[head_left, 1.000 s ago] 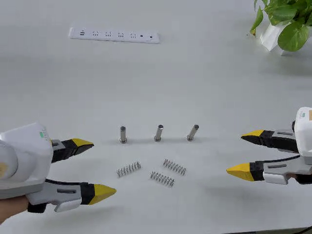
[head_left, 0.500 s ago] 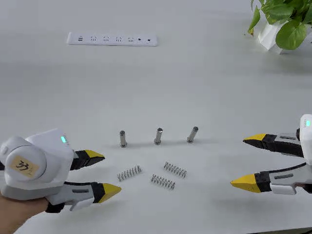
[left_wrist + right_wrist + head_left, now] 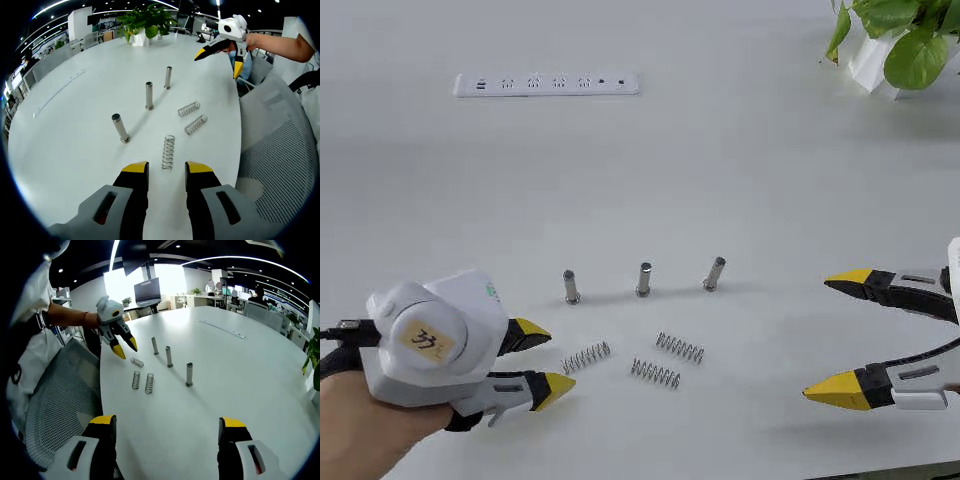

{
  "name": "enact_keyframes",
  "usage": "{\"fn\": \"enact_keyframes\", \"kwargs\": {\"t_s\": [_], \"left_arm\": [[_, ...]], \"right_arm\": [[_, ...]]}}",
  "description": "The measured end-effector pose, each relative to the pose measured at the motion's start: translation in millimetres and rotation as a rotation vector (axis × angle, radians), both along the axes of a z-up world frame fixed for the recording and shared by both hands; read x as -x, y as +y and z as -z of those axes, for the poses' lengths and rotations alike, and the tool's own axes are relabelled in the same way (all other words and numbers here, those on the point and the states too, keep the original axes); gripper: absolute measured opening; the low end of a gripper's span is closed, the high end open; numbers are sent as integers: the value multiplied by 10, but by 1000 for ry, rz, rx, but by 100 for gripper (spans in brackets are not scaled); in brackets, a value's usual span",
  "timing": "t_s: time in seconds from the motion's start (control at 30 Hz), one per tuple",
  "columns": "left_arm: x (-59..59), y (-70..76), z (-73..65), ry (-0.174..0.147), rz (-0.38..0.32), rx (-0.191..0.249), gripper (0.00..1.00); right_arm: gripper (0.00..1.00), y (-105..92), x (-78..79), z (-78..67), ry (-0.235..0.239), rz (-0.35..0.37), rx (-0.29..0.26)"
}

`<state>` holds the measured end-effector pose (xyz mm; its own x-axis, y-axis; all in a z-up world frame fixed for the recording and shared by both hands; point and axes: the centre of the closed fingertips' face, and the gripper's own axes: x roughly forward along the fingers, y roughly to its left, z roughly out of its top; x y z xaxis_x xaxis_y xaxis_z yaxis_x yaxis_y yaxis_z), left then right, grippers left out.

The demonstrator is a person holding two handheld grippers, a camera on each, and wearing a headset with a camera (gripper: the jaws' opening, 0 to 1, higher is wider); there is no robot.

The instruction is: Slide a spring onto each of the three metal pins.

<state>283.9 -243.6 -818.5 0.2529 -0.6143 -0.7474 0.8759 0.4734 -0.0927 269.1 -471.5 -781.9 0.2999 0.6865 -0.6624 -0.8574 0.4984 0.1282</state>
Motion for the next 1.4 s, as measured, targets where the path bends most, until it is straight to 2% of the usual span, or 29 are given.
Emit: {"fn": "enact_keyframes", "kwargs": {"t_s": [0.13,0.23,0.33,0.43,0.63,1.4], "left_arm": [[-5,-33,46,7,1,-27,23],[-16,-19,108,7,8,-74,19],[-17,-66,126,21,5,-69,17],[-13,-83,151,17,16,-90,15],[12,-88,203,32,27,-114,14],[4,-61,252,40,63,-190,7]], "right_arm": [[85,-2,16,6,-6,-5,-12],[84,-21,20,17,-3,0,-15],[84,-26,19,11,-11,4,-21],[83,-40,24,18,-14,5,-17],[82,-77,22,27,-15,19,-16],[79,-90,67,61,-10,27,-14]]}}
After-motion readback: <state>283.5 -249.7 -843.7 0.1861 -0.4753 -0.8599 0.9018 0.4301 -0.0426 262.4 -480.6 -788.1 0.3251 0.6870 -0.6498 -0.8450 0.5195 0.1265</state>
